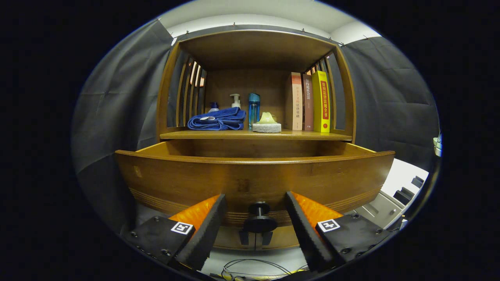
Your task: Pull open the drawer, take out the items inside it, and place them on the countertop above the cabinet.
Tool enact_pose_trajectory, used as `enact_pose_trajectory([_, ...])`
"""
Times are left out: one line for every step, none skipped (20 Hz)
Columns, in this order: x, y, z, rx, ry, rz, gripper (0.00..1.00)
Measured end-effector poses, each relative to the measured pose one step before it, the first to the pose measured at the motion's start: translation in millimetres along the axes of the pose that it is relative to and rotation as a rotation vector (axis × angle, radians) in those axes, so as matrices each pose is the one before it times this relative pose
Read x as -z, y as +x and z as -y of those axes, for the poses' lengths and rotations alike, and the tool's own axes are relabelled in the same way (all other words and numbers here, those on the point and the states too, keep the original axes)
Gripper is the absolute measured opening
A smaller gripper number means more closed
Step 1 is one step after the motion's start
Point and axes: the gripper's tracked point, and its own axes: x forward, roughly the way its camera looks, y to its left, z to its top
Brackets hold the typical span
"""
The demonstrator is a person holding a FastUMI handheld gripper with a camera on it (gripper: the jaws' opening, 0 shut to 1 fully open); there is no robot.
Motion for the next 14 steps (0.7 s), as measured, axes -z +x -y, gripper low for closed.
enact_pose_trajectory([0.27, 3.07, 0.04, 0.00001, -0.00381, -0.00528, 1.00])
enact_pose_trajectory([-0.04, 3.44, -0.21, -0.00098, -0.00556, -0.00323, 1.00])
enact_pose_trajectory([-1.84, 1.92, -0.12, -0.00081, -0.00763, 0.00181, 1.00])
enact_pose_trajectory([-1.95, 4.12, -0.03, -0.00099, -0.00891, 0.00352, 1.00])
enact_pose_trajectory([-3.09, 3.61, 0.25, -0.00139, -0.00972, 0.00733, 1.00])
enact_pose_trajectory([2.33, 7.09, 0.36, 0.00202, -0.00305, -0.01089, 1.00])
enact_pose_trajectory([-1.51, -0.35, -1.63, -0.00041, 0.00188, -0.00260, 1.00])
enact_pose_trajectory([4.61, 6.38, 0.02, 0.00017, -0.00285, -0.01397, 1.00])
enact_pose_trajectory([-1.50, 5.48, -0.89, 0.00132, -0.00281, -0.00247, 1.00])
enact_pose_trajectory([-0.45, 4.48, -0.17, 0.00044, -0.00489, -0.00095, 1.00])
enact_pose_trajectory([1.01, 6.17, 0.28, 0.00082, -0.00514, -0.00337, 1.00])
enact_pose_trajectory([-0.50, 5.17, 0.06, -0.00016, -0.00581, -0.00069, 1.00])
enact_pose_trajectory([-0.12, 5.56, -0.04, -0.00020, -0.00331, -0.00159, 1.00])
enact_pose_trajectory([0.04, 6.11, 0.06, 0.00078, 0.00092, -0.00422, 1.00])
